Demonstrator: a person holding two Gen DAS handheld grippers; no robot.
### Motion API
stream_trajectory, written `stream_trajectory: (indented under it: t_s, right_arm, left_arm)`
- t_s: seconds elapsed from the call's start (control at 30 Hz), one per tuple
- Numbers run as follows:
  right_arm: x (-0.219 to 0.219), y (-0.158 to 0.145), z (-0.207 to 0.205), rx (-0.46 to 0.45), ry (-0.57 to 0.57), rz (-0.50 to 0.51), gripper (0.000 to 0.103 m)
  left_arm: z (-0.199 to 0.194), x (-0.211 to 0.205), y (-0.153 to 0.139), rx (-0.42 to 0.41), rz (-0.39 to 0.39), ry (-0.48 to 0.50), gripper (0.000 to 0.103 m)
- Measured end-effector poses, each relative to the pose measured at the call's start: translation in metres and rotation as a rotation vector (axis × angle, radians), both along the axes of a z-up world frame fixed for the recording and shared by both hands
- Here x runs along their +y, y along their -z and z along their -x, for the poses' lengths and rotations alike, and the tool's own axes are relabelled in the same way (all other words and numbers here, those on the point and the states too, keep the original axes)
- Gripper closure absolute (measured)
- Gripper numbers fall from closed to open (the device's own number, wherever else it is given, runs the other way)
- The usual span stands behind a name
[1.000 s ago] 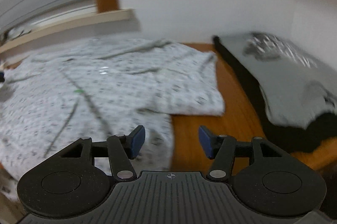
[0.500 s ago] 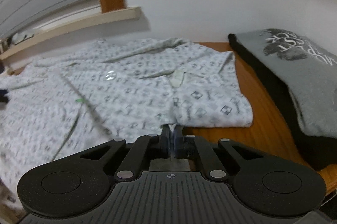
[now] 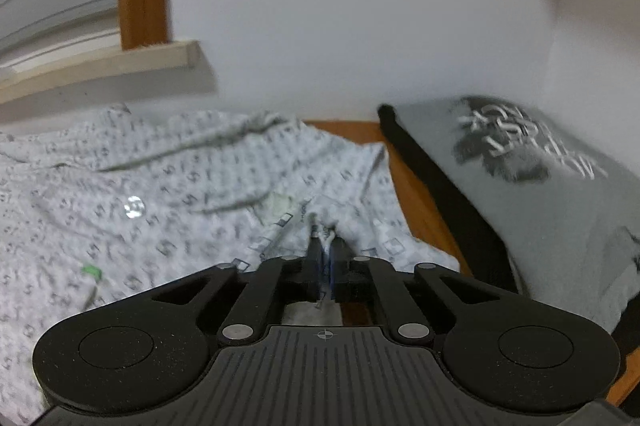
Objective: Fold clothes
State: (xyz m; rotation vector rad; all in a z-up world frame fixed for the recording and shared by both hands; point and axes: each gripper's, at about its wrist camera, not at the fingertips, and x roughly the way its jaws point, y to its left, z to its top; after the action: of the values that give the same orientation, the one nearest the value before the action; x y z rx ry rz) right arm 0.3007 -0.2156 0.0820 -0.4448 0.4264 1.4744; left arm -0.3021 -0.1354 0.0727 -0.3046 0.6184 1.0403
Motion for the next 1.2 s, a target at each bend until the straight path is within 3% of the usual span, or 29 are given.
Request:
stream_trajectory:
  t_s: [0.03, 0.13, 0.17, 0.23, 0.57, 0.63, 0.7, 0.73, 0.77, 1.2]
  right_arm:
    - [-0.003, 0.000, -0.003, 0.001, 0.005, 0.000, 0.085]
    - [-0.015, -0.001, -0.006, -0.010, 0.011, -0.017, 0.072]
    - [-0.020, -0.002, -0.006, -0.010, 0.010, -0.026, 0.061]
    - [-0.032, -0.003, -0.006, -0.003, 0.000, -0.040, 0.050]
    - [-0.043, 0.011, 0.003, 0.051, -0.071, 0.044, 0.044]
    - [-0.036, 0.014, 0.004, 0.039, -0.071, 0.057, 0.045]
    - [-0.029, 0.016, 0.002, 0.060, -0.086, 0.056, 0.065]
    - [-0.024, 0.016, 0.000, 0.075, -0.097, 0.052, 0.087]
    - [-0.019, 0.015, 0.000, 0.074, -0.101, 0.058, 0.097]
    - [0.078, 0.014, 0.012, -0.084, -0.128, 0.074, 0.099]
  left_arm:
    - [-0.002, 0.001, -0.001, -0.002, -0.002, -0.004, 0.021]
    - [-0.007, 0.003, -0.005, -0.009, -0.010, -0.016, 0.021]
    - [-0.009, 0.003, -0.006, -0.011, -0.012, -0.020, 0.021]
    - [-0.012, 0.004, -0.008, -0.015, -0.017, -0.028, 0.021]
    - [-0.052, 0.004, -0.008, -0.008, -0.022, 0.066, 0.018]
    - [-0.059, 0.008, -0.006, -0.003, -0.016, 0.079, 0.018]
    - [-0.064, 0.014, -0.004, 0.004, -0.009, 0.084, 0.018]
    - [-0.065, 0.018, -0.003, 0.003, -0.005, 0.081, 0.018]
    - [-0.065, 0.022, -0.002, 0.002, -0.001, 0.079, 0.017]
    - [-0.073, 0.084, 0.008, -0.011, 0.032, 0.021, 0.017]
